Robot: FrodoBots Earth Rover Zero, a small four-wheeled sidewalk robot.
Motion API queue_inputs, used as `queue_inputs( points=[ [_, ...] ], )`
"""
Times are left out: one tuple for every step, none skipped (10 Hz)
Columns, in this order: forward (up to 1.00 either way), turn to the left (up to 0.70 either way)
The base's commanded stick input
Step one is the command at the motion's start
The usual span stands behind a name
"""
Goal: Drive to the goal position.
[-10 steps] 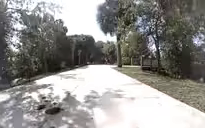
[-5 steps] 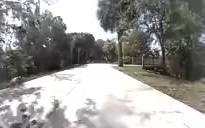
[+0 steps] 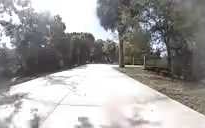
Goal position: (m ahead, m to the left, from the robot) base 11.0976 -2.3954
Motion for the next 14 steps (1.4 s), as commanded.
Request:
queue_inputs(
  points=[
    [0.85, 0.0],
    [0.85, 0.0],
    [0.85, 0.0],
    [0.85, 0.0],
    [0.85, 0.0],
    [0.85, 0.0],
    [0.85, 0.0],
    [0.85, 0.0],
    [0.85, 0.0],
    [0.85, 0.0],
    [0.85, 0.0],
    [0.85, 0.0],
    [0.85, 0.0],
    [0.85, 0.0]
  ],
)
